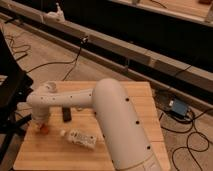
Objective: Place the pepper on the white sponge
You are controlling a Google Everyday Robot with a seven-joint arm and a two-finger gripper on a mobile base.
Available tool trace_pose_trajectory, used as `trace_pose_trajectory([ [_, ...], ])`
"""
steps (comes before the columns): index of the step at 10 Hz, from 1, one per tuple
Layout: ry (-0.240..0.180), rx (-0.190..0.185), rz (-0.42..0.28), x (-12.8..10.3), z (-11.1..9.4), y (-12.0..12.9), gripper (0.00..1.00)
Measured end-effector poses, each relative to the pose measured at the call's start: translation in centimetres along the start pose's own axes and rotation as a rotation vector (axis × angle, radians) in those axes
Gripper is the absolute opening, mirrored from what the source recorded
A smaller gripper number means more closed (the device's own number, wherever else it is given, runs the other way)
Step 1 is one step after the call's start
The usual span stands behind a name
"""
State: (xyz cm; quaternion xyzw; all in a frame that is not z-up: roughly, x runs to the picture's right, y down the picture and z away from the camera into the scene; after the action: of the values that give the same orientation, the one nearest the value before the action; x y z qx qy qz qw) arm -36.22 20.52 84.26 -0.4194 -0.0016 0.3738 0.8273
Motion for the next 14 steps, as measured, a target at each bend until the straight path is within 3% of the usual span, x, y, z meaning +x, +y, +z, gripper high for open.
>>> trace_pose_trajectory([
  [3, -0.06, -0.027, 0.028, -0.4, -2.8, -1.6, 0.0],
  [5, -0.087, -0.041, 0.066, -0.2, -5.4, -4.2, 0.0],
  [8, -0.139, -0.09, 0.159, 0.7, -8.6, -10.5, 0.0],
  [11, -0.138, -0.086, 0.24, 2.6, -9.9, -16.9, 0.0],
  [13, -0.181, -0.082, 0.299, 3.2, -11.9, -20.9, 0.0],
  [14, -0.181, -0.083, 0.3, 3.3, -11.8, -20.9, 0.0],
])
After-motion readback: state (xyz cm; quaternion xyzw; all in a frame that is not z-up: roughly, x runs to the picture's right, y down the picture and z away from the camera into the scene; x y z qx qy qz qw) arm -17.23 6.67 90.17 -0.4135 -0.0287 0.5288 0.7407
